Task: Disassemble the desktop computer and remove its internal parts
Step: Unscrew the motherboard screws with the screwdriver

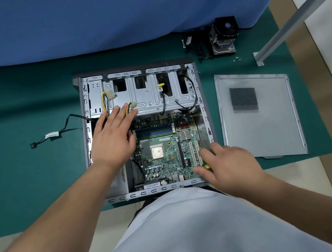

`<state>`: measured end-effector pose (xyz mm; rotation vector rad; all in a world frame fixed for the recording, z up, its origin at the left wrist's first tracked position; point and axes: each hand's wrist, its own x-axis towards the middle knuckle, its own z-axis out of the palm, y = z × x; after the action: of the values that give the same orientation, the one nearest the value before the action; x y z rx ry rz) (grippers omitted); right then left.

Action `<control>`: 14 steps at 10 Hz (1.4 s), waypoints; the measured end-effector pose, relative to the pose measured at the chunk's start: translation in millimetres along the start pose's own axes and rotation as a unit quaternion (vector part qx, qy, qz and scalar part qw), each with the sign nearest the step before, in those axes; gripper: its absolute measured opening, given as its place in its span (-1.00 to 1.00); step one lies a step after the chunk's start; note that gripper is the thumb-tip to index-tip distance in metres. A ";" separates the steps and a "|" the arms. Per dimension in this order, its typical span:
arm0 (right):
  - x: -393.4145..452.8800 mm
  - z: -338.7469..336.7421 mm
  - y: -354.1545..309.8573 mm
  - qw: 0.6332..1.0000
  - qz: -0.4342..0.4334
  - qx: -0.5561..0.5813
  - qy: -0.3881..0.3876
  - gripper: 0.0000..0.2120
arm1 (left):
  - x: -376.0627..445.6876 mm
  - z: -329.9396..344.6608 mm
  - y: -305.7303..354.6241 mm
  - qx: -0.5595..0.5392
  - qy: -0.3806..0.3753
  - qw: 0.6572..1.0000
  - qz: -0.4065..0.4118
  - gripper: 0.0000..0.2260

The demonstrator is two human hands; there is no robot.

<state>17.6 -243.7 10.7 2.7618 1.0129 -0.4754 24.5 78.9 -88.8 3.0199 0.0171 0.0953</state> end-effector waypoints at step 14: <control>-0.2 0.9 29.8 0.994 -0.073 0.053 -0.058 -0.67 | -0.8 2.8 -1.5 0.001 -0.009 1.000 -0.010 -0.37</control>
<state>36.7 -266.6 11.2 2.7232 1.1990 -0.7225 23.9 80.1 -91.8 3.0210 0.0469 0.0667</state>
